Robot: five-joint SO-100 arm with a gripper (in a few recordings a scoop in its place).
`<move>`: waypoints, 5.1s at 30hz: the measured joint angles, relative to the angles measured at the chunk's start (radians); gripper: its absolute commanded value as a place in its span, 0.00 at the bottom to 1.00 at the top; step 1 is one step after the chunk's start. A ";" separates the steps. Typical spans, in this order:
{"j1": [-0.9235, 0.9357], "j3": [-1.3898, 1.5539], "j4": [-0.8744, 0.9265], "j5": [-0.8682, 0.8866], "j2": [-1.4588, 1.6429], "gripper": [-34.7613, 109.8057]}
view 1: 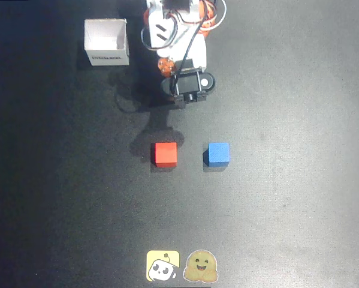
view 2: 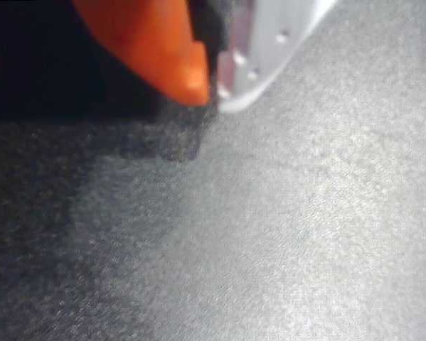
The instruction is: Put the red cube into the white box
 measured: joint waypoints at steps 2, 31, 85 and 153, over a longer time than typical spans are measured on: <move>0.000 0.000 0.000 -0.009 0.000 0.24; 0.002 -0.104 0.028 -0.049 -0.018 0.25; 0.026 -0.801 -0.382 -0.069 -1.338 0.44; 0.922 -0.919 0.354 0.224 -0.888 0.24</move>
